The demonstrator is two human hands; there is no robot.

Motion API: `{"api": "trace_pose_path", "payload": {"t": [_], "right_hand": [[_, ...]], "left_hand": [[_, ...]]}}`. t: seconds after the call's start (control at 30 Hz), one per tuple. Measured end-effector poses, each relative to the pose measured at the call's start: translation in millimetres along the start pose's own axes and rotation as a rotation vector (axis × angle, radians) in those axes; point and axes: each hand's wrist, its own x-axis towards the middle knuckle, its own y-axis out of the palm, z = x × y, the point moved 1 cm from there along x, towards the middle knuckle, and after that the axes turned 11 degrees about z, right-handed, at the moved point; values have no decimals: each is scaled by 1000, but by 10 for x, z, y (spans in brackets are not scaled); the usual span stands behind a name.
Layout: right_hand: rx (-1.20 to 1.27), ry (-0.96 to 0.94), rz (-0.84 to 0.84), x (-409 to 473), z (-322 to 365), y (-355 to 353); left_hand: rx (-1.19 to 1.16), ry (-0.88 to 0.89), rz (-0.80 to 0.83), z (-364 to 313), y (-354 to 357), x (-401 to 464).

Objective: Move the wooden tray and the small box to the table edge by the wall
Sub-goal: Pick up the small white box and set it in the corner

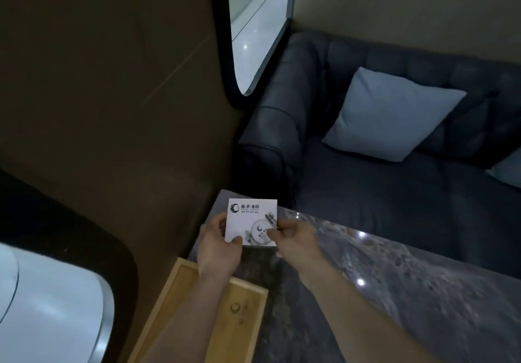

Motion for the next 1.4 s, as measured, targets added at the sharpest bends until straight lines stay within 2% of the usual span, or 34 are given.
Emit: {"api": "trace_pose_path", "payload": {"t": [0.2,0.53,0.63,0.73,0.8,0.87,1.03,1.4], "right_hand": [[-79,1,47,333,59,268],[-88,-50,75,533,9,451],[-207,-144,41,500,11,426],[-454,-328,-8,447,37,315],[-683,-414,32,415,44,280],[-796,-426,105,405,42,280],[-864,-423,178,405,30,353],[-791,-344,245,478,-25,419]], "left_hand": [[56,22,-59,75,-132,398],[413,80,-123,198,-124,531],[620,231,-192,125,-140,472],[750,377,-65,80,-124,511],[808,376,47,111,-114,538],[832,327,98,151,-118,556],[834,312,110,215,-159,577],[857,341,134,257,-214,691]]}}
